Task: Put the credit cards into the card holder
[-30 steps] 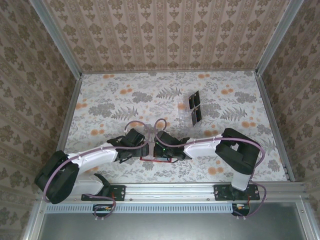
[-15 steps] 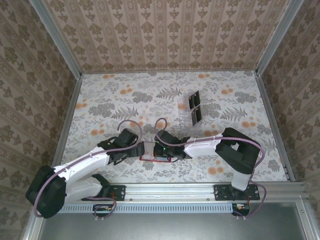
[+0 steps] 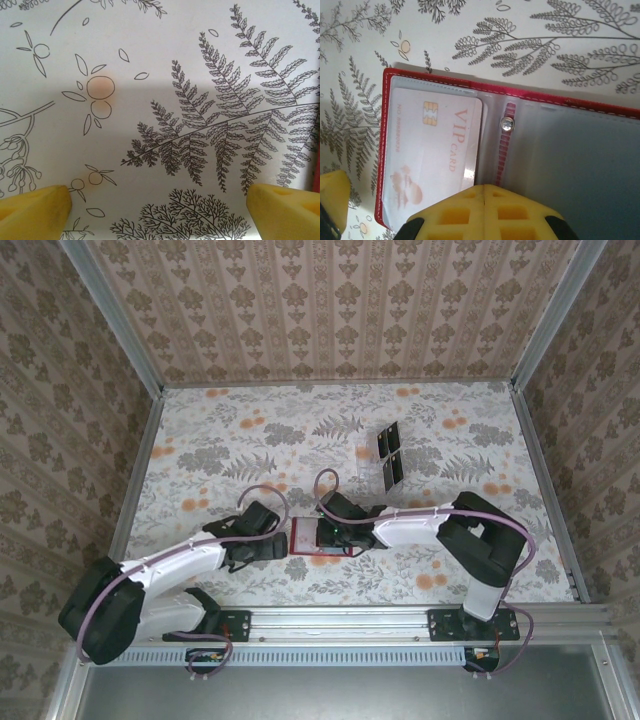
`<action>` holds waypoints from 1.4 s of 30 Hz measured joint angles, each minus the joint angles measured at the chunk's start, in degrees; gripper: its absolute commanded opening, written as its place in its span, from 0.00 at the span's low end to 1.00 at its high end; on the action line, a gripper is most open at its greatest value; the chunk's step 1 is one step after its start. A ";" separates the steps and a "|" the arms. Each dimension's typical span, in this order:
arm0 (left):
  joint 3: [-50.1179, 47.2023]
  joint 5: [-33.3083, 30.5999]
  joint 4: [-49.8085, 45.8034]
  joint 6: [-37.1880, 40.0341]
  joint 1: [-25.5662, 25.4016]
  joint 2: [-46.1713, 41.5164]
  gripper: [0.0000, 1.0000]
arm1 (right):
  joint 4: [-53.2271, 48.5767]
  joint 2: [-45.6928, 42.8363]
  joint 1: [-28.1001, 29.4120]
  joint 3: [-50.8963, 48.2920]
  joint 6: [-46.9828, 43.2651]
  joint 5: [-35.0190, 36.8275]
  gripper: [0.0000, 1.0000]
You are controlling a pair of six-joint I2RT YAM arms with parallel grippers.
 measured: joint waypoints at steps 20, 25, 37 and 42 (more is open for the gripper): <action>1.29 -1.88 -0.57 -0.46 -2.34 2.01 1.00 | -4.98 -6.43 0.63 -0.28 -0.83 1.55 0.00; 1.70 -2.25 -0.72 -0.46 -2.62 2.89 1.00 | -4.79 -3.21 1.22 -0.28 -0.46 1.51 0.00; 3.13 -3.23 -1.36 -0.90 -3.65 5.55 1.00 | -1.62 0.50 2.60 0.96 0.72 0.83 0.00; 3.23 -3.93 -1.29 -1.38 -4.39 6.08 1.00 | -1.60 0.98 3.26 1.66 0.72 0.59 0.00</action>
